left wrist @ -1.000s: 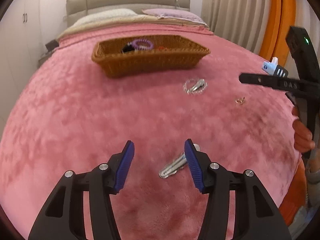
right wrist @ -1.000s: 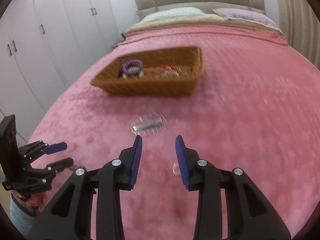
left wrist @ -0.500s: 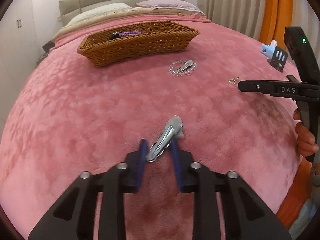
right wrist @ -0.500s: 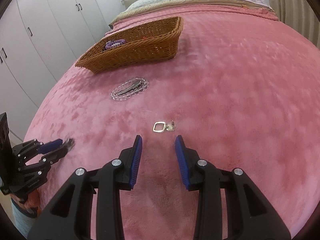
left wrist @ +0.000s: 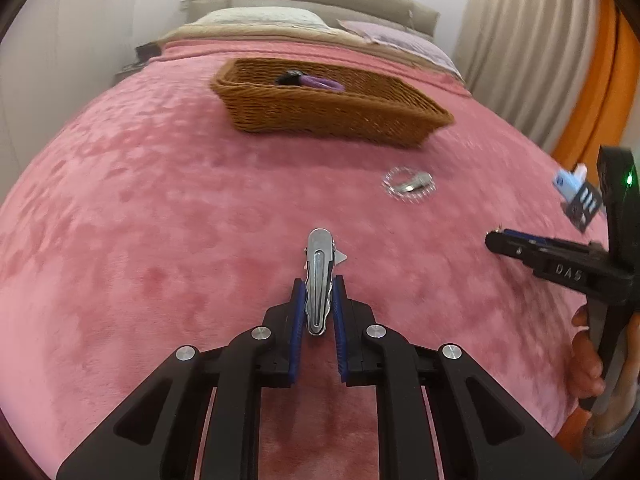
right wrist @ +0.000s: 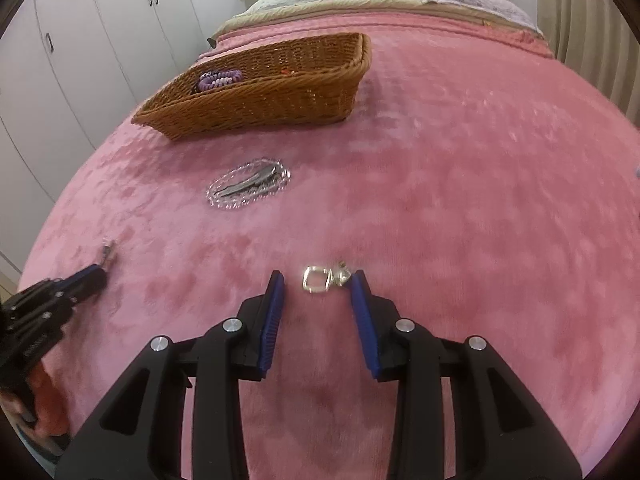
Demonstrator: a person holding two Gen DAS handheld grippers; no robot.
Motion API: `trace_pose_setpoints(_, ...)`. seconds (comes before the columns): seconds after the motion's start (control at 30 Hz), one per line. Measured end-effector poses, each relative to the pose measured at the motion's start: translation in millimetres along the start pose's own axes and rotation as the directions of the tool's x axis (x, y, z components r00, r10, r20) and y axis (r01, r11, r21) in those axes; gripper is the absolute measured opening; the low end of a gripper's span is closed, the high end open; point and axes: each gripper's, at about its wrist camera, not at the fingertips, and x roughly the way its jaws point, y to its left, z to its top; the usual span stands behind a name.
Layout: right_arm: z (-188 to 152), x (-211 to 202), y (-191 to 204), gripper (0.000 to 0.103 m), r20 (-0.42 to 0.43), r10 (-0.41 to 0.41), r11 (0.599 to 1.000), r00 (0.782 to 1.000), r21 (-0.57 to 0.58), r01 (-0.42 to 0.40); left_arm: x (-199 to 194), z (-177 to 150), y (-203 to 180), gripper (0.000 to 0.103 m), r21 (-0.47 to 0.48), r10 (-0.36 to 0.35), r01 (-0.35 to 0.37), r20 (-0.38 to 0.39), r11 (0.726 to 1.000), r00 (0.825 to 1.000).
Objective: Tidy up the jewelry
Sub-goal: 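Grasp the silver hair clip with the left tool while the right tool grasps the metal ring charm, then carry the hair clip and ring charm into the basket and open both tools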
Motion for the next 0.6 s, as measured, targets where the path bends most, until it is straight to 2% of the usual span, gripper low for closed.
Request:
trace_pose_setpoints(0.1, -0.9, 2.7, 5.1, 0.032, 0.013, -0.027, 0.999, 1.0, -0.029, 0.027, 2.7, -0.1, 5.7, 0.012, -0.027, -0.028, 0.028, -0.004, 0.999, 1.0)
trace_pose_setpoints(0.27, -0.7, 4.9, 7.0, 0.032, 0.027, -0.03, 0.998, 0.999, -0.055, 0.032, 3.1, -1.4, -0.6, 0.012, 0.005, -0.02, 0.02, 0.008, 1.0, 1.0)
trace_pose_setpoints(0.3, -0.3, 5.4, 8.0, 0.029, 0.033, -0.028, 0.997, 0.999, -0.064, 0.03, 2.9, -1.8, -1.3, 0.012, 0.008, -0.018, 0.018, 0.011, 1.0, 1.0)
trace_pose_setpoints(0.33, -0.4, 5.7, 10.2, 0.019, 0.035, -0.019, 0.997, 0.999, -0.079, 0.022, 2.9, -1.8, -0.7, 0.012, 0.008, -0.02, 0.019, 0.012, 1.0, 1.0)
trace_pose_setpoints(0.6, -9.9, -8.8, 32.9, 0.018, 0.098, -0.006, 0.981, 0.995, -0.192, 0.025, -2.6, -3.6, 0.4, 0.012, 0.011, -0.038, 0.038, 0.037, 0.999, 0.999)
